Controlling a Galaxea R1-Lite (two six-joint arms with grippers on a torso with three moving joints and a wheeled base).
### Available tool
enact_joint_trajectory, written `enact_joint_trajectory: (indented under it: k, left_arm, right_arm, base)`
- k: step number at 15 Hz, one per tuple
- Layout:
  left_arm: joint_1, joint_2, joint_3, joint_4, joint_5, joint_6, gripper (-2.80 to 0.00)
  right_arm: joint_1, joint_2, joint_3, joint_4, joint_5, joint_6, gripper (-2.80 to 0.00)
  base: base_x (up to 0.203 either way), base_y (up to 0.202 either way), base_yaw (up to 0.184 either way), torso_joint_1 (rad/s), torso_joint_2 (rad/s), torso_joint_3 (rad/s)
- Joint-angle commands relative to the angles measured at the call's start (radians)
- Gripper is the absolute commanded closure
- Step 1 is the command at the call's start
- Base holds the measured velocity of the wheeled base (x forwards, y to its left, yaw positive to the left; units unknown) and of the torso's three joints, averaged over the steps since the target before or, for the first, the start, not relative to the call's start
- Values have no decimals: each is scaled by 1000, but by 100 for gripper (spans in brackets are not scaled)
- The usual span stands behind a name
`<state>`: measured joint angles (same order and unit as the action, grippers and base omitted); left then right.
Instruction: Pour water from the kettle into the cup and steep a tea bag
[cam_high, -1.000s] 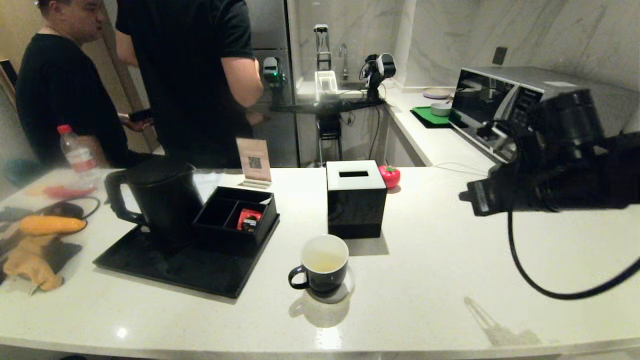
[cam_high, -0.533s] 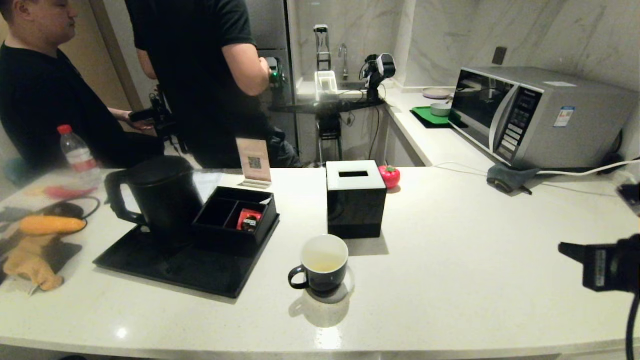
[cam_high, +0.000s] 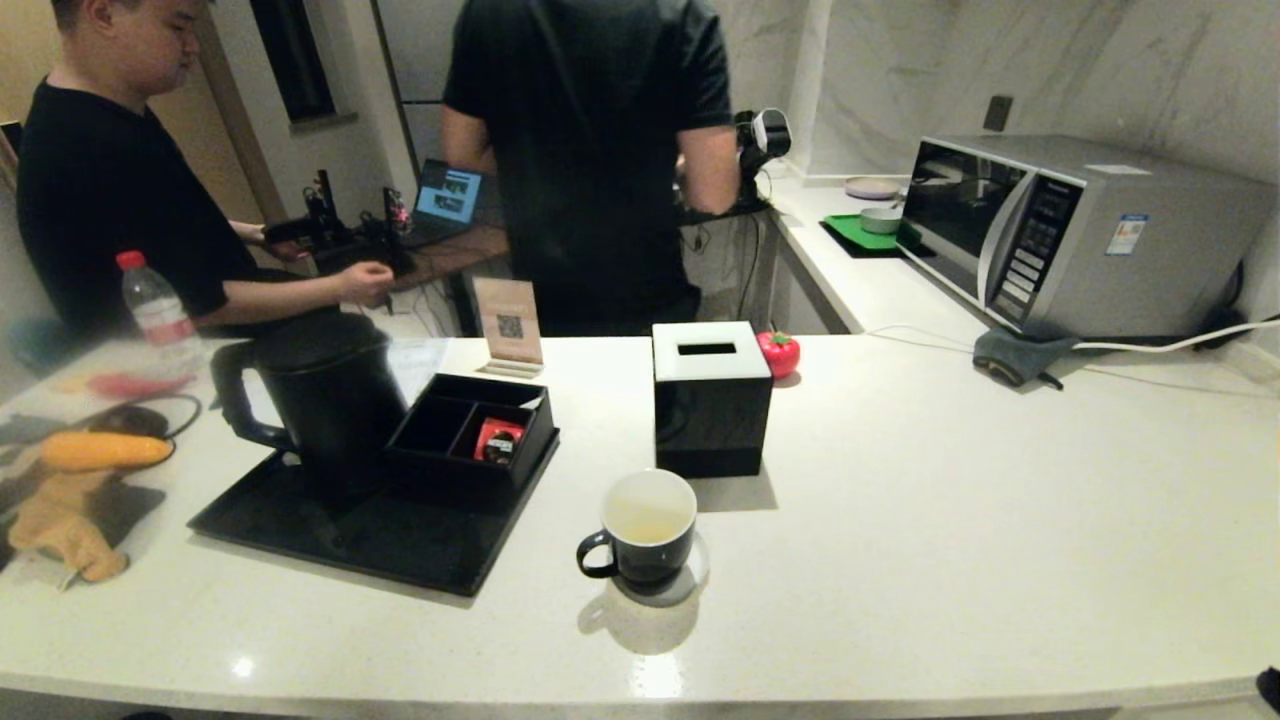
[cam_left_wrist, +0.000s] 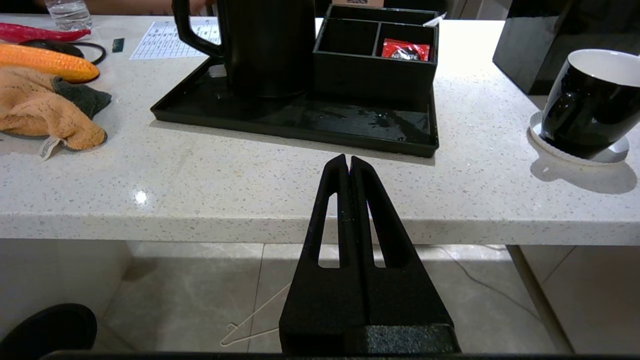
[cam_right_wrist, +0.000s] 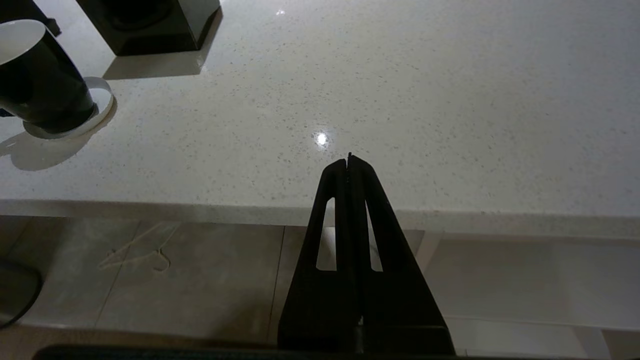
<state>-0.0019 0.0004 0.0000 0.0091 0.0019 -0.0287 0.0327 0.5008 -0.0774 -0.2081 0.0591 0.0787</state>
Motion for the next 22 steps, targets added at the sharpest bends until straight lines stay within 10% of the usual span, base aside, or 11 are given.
enact_joint_trajectory:
  k: [1,22]
  left_arm:
    - [0,0,0,0,1,0,0]
    - [0,0,0,0,1,0,0]
  right_arm:
    - [-16,-245,58,56,0,-2,0]
    - [-31,-501,77,204,-110,-39,0]
  base:
    - [0,0,0,0,0,0]
    - [0,0,0,0,0,0]
